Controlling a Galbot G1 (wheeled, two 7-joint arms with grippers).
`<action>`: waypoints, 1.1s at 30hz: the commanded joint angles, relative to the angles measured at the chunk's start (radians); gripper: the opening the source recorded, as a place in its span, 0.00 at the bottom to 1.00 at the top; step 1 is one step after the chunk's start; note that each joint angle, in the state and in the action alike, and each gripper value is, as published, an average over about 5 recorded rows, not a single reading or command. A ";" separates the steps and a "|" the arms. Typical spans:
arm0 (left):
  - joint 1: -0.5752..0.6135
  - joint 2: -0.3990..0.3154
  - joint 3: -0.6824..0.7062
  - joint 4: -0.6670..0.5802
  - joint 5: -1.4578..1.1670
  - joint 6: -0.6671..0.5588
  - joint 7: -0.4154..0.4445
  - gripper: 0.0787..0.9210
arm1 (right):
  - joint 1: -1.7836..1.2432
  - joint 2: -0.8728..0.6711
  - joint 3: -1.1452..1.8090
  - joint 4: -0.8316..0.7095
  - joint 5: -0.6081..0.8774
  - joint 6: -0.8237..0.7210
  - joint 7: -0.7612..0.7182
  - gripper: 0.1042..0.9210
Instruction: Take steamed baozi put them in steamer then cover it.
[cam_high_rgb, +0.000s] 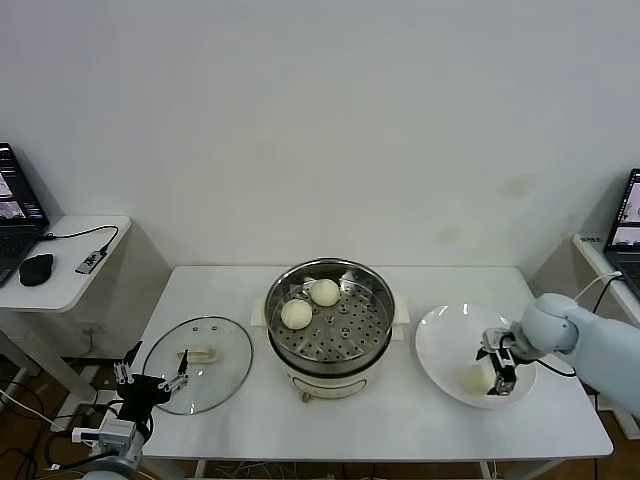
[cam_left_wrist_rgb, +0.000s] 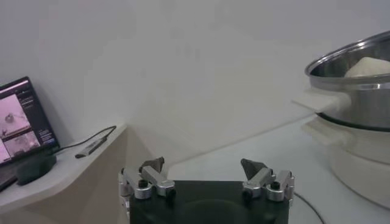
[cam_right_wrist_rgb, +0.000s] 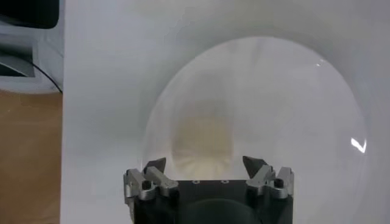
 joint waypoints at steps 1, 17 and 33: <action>-0.001 0.001 0.001 0.001 0.000 0.000 0.000 0.88 | -0.033 0.031 0.029 -0.039 -0.014 0.000 0.007 0.76; 0.003 0.001 -0.004 -0.008 0.000 0.000 0.000 0.88 | 0.015 0.018 0.017 -0.012 0.017 -0.012 -0.029 0.50; -0.012 0.008 0.011 -0.013 -0.006 0.000 0.001 0.88 | 0.594 -0.051 -0.201 0.053 0.266 -0.021 -0.087 0.45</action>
